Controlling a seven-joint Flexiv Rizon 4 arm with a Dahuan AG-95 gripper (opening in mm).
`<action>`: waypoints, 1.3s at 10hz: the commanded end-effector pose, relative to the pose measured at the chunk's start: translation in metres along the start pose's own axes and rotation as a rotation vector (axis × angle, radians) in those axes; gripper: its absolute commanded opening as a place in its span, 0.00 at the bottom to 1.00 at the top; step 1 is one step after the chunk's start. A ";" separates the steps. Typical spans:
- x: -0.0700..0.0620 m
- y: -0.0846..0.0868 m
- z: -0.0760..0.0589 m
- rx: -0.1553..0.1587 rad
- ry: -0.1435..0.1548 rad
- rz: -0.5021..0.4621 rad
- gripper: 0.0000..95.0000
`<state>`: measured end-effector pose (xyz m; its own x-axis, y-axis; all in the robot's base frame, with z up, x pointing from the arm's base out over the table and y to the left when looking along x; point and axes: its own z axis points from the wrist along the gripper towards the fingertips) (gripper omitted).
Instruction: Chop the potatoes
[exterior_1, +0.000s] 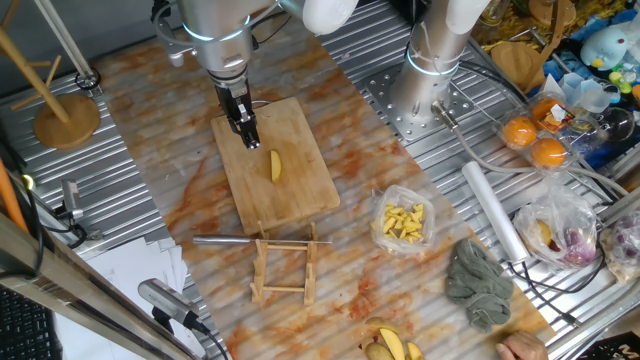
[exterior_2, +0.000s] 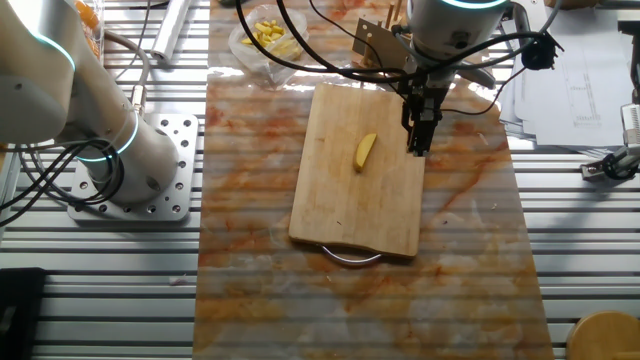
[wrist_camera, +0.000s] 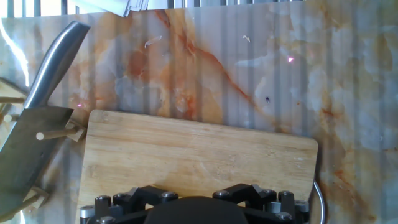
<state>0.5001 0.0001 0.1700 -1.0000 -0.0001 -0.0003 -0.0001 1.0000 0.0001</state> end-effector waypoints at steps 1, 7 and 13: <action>0.000 0.000 0.000 0.016 0.024 0.159 0.00; 0.000 0.000 0.001 0.024 0.028 0.156 0.00; 0.000 -0.001 0.001 0.026 0.028 0.159 0.00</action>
<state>0.5000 -0.0005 0.1688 -0.9871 0.1578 0.0256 0.1571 0.9872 -0.0275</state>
